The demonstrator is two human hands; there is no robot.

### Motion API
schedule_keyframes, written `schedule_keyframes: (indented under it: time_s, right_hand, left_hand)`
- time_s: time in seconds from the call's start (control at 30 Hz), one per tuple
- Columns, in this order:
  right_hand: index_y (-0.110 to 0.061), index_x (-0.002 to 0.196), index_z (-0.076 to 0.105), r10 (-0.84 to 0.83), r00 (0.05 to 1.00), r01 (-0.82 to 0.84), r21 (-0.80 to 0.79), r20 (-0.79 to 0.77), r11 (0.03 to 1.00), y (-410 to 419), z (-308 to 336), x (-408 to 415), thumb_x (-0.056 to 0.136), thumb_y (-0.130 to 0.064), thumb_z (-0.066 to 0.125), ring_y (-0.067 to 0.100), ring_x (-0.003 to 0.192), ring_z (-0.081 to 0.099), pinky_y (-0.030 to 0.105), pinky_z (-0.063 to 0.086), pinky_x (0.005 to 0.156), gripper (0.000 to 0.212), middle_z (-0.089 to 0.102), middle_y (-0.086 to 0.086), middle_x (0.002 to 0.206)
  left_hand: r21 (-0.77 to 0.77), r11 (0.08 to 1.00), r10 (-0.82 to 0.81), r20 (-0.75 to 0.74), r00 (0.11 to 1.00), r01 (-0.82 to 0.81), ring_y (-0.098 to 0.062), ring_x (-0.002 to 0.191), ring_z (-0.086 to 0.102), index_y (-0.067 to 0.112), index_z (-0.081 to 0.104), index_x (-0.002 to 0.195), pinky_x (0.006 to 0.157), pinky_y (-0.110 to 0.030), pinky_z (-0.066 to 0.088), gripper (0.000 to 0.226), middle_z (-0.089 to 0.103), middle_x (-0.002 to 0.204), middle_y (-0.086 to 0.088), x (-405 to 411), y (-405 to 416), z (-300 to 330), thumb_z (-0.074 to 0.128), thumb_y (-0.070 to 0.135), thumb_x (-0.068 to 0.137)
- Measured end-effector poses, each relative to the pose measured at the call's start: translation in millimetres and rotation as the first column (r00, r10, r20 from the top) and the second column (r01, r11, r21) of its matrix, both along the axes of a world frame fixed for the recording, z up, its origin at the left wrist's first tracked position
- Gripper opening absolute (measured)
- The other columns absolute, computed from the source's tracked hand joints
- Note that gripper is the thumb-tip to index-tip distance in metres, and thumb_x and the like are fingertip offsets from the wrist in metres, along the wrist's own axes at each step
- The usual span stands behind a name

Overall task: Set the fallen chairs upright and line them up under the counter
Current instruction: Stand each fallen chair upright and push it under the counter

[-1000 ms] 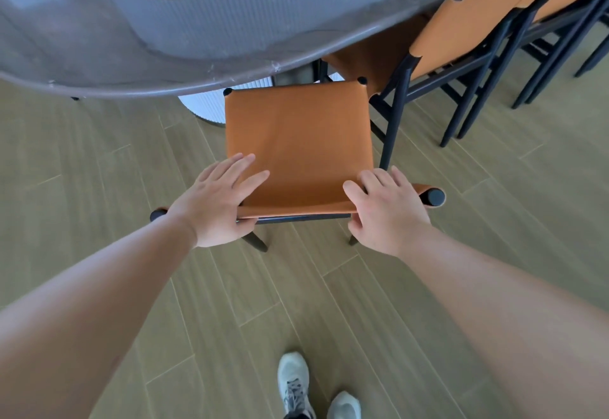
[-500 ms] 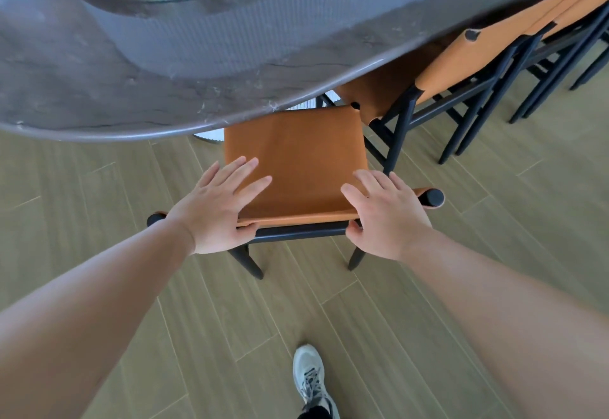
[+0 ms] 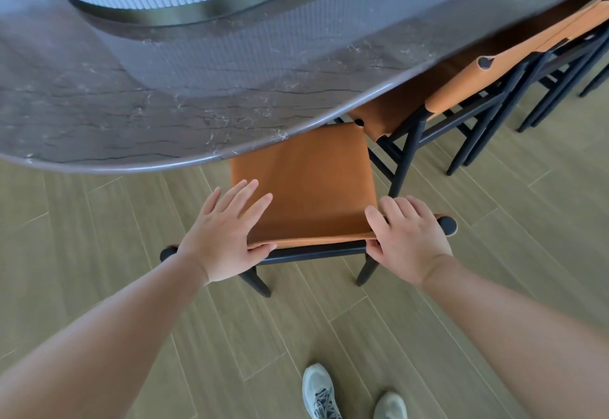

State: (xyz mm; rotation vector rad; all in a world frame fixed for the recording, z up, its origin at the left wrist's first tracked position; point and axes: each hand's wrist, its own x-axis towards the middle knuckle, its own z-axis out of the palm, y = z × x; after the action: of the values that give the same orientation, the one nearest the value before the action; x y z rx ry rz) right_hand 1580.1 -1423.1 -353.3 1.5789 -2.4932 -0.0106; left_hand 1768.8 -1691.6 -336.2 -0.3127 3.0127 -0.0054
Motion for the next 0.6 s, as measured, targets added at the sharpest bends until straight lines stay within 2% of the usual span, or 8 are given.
schedule_keyframes:
  time_s: [0.17,0.3,0.37,0.4,0.47,0.53,0.6]
  right_hand:
    - [-0.007,0.102,0.053,0.088,0.996,-0.09,-0.073,-0.033,0.993,-3,-5,-19,0.082,-0.028,0.053,0.032,0.078,0.054,0.045,0.052,0.076,0.029,0.055,0.012,0.092]
    - [-0.009,0.097,0.053,0.149,0.987,-0.153,-0.076,-0.053,0.985,-2,-10,-29,0.086,-0.028,0.046,0.03,0.08,0.053,0.048,0.049,0.087,0.023,0.054,0.009,0.092]
    - [-0.01,0.097,0.053,0.163,0.985,-0.166,-0.068,-0.052,0.984,-2,-10,-40,0.088,-0.029,0.045,0.029,0.083,0.054,0.049,0.048,0.091,0.023,0.054,0.008,0.093]
    - [-0.01,0.095,0.053,0.169,0.985,-0.172,-0.076,-0.046,0.982,-1,-9,-46,0.088,-0.028,0.044,0.029,0.082,0.053,0.048,0.049,0.09,0.022,0.053,0.008,0.092]
    - [-0.011,0.089,0.053,0.189,0.981,-0.192,-0.113,-0.034,0.975,-1,-6,-59,0.088,-0.026,0.044,0.028,0.075,0.052,0.045,0.051,0.08,0.017,0.051,0.008,0.085]
    - [-0.012,0.086,0.051,0.222,0.975,-0.224,-0.141,-0.025,0.964,-2,-4,-70,0.088,-0.023,0.047,0.026,0.068,0.047,0.04,0.049,0.066,0.012,0.047,0.006,0.08]
    - [-0.012,0.085,0.051,0.258,0.966,-0.259,-0.144,-0.025,0.955,-5,-3,-80,0.088,-0.021,0.052,0.025,0.065,0.044,0.036,0.042,0.059,0.01,0.045,0.004,0.078]
  left_hand:
    - [-0.019,0.999,0.027,-0.058,0.998,-0.028,-0.029,0.148,0.025,0.021,0.034,0.149,0.118,-0.055,0.022,0.081,0.03,0.158,-0.011,-4,0,-1,0.038,0.07,0.085]
    - [-0.026,1.0,0.003,-0.086,0.996,-0.006,-0.031,0.145,0.031,0.019,0.045,0.143,0.116,-0.056,0.026,0.074,0.035,0.155,-0.014,-7,3,-2,0.041,0.067,0.086]
    - [-0.044,0.998,-0.048,-0.122,0.991,0.042,-0.034,0.137,0.042,0.017,0.06,0.124,0.112,-0.057,0.034,0.057,0.047,0.145,-0.015,-11,6,-3,0.044,0.059,0.089]
    - [-0.046,0.996,-0.083,-0.144,0.986,0.077,-0.035,0.127,0.051,0.016,0.064,0.11,0.106,-0.055,0.04,0.047,0.055,0.134,-0.015,-13,8,-3,0.045,0.053,0.091]
    - [-0.029,0.991,-0.133,-0.164,0.977,0.13,-0.032,0.097,0.06,0.014,0.064,0.093,0.086,-0.048,0.052,0.037,0.061,0.106,-0.01,-20,13,-2,0.043,0.044,0.094]
    - [-0.008,0.988,-0.156,-0.15,0.976,0.157,-0.026,0.076,0.055,0.014,0.061,0.088,0.066,-0.039,0.051,0.032,0.056,0.089,-0.003,-28,18,0,0.04,0.037,0.095]
    - [0.003,0.986,-0.166,-0.148,0.975,0.169,-0.023,0.065,0.05,0.013,0.059,0.083,0.052,-0.032,0.042,0.028,0.051,0.08,-0.001,-34,20,3,0.041,0.031,0.094]
